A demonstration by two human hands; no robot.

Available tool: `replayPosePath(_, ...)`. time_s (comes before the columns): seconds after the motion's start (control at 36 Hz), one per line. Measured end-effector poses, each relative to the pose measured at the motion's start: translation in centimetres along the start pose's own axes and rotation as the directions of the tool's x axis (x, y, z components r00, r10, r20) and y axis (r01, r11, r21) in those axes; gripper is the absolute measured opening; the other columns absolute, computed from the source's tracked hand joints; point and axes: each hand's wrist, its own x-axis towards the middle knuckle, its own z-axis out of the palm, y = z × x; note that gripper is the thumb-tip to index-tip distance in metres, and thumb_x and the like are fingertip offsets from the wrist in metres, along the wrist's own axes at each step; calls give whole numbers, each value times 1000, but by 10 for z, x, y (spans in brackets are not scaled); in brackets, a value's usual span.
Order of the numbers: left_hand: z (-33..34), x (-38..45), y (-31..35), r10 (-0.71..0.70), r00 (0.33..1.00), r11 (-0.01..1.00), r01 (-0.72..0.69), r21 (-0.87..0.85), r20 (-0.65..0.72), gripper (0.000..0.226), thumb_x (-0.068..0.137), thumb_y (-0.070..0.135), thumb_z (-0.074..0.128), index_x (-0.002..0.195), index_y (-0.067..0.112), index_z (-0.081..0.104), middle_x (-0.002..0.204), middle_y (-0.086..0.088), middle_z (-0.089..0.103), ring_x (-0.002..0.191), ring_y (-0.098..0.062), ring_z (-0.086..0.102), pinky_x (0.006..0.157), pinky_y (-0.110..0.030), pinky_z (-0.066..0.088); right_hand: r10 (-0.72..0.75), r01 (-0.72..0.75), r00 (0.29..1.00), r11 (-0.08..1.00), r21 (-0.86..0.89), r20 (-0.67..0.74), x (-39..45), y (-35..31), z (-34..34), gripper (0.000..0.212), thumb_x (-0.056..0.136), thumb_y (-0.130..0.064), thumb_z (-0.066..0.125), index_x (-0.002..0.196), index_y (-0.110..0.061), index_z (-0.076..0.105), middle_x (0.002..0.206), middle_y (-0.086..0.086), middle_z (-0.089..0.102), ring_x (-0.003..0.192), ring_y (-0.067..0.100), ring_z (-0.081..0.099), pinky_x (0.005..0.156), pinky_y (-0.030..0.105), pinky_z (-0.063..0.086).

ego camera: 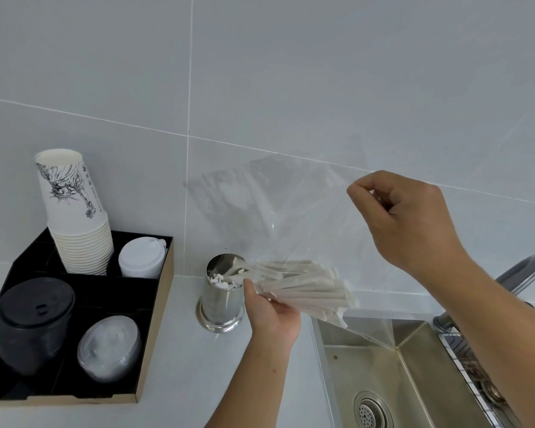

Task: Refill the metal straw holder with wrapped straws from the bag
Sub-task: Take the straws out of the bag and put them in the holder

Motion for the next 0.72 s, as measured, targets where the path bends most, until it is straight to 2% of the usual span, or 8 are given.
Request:
replayPosePath(0.14, 2, -3, 0, 18, 1000, 999, -19, 28, 25, 52, 95, 53, 42, 123, 15, 64, 89, -8, 76, 81, -25, 74, 79, -39, 54, -5, 5, 1000, 1000, 6, 9, 1, -1, -2, 19, 93, -25, 58, 76, -24, 66, 49, 3, 51, 52, 14, 46, 48, 13, 35)
replayPosePath(0.25, 3, -5, 0, 16, 999, 999, -18, 42, 28, 55, 96, 54, 38, 124, 15, 64, 96, -9, 74, 90, -26, 71, 72, -38, 57, -7, 7, 1000, 1000, 10, 11, 4, -3, -2, 20, 93, -25, 58, 75, -23, 66, 50, 5, 52, 52, 14, 47, 47, 13, 36)
replayPosePath(0.33, 2, -4, 1, 27, 998, 998, -30, 55, 53, 52, 97, 52, 36, 123, 14, 63, 92, -9, 74, 80, -25, 73, 60, -36, 58, -11, 10, 1000, 1000, 17, 17, 7, -4, -1, 20, 94, -24, 58, 76, -22, 66, 48, 2, 50, 50, 13, 46, 47, 15, 36)
replayPosePath(0.42, 3, -3, 3, 52, 996, 997, -56, 58, 70, 46, 99, 45, 35, 121, 15, 62, 86, -7, 74, 76, -23, 73, 59, -33, 57, -8, 7, 1000, 1000, 25, 21, 13, -4, 2, 19, 94, -24, 58, 76, -22, 66, 46, -5, 47, 48, 11, 46, 47, 16, 36)
replayPosePath(0.5, 5, -5, 6, 66, 995, 997, -68, 21, 74, 39, 100, 39, 36, 106, 15, 66, 78, -5, 75, 68, -20, 73, 53, -28, 56, -15, 14, 1000, 1000, 24, 23, 21, -5, 7, 20, 94, -24, 58, 75, -22, 65, 43, -8, 47, 46, 9, 47, 45, 15, 35)
replayPosePath(0.61, 9, -2, 11, 74, 995, 997, -74, 1, 72, 32, 99, 34, 40, 96, 16, 67, 74, -3, 74, 64, -19, 72, 51, -27, 55, -40, 40, 999, 999, -3, 28, 30, -9, 12, 20, 94, -24, 58, 78, -17, 68, 46, -7, 47, 50, 12, 46, 46, 19, 36)
replayPosePath(0.72, 9, 3, 17, 89, 994, 996, -89, -5, 57, 32, 100, 34, 39, 96, 16, 66, 72, -2, 73, 61, -16, 71, 50, -24, 55, -49, 50, 998, 999, -21, 47, 36, -11, 16, 20, 94, -27, 57, 82, -17, 69, 49, -5, 50, 52, 12, 48, 46, 19, 37)
